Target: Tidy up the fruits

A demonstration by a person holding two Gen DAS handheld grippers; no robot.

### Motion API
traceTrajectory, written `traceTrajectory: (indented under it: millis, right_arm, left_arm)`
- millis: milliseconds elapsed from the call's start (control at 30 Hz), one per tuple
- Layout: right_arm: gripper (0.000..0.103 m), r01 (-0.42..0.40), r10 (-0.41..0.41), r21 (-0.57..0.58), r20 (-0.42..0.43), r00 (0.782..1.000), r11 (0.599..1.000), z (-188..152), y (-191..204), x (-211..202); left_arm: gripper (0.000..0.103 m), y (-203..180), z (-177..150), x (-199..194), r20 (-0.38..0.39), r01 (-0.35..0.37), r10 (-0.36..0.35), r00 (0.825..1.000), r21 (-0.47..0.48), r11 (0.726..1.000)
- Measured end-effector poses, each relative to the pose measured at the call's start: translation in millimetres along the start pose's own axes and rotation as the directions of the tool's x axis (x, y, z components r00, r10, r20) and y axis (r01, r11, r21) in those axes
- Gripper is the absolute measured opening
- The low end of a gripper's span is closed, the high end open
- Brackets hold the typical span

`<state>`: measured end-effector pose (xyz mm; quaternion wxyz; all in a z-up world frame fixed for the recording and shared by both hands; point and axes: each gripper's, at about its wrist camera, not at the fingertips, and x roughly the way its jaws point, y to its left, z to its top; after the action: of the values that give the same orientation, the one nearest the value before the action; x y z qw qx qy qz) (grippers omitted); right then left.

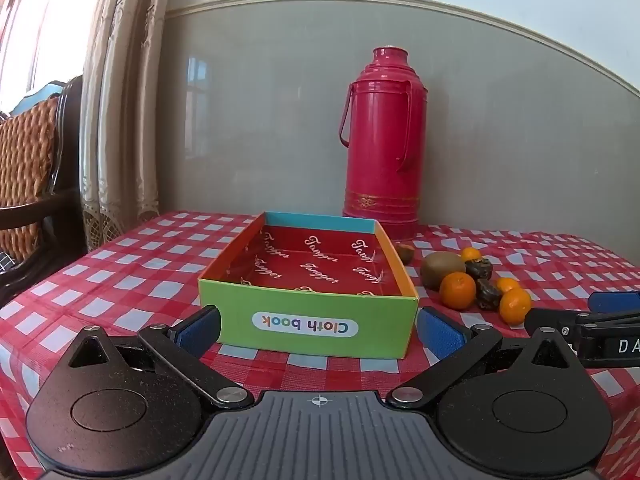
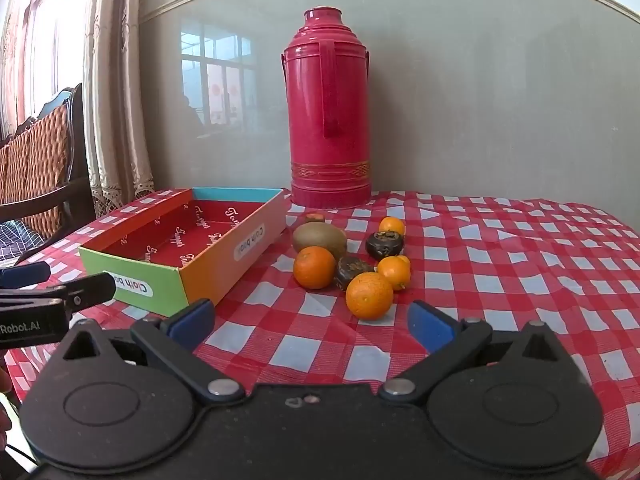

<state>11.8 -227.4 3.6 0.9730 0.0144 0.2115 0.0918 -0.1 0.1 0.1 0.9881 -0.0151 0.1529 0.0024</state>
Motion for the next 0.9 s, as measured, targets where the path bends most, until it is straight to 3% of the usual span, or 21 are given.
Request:
traceTrajectory:
  millis: [900]
  right_arm:
    - [0.097, -0.003, 0.003, 0.005, 0.000, 1.000, 1.000, -0.1, -1.2, -0.3]
  left_arm:
    - [0.103, -0.4, -0.5, -0.6, 0.002, 0.004, -0.004, 1.000, 0.000, 1.000]
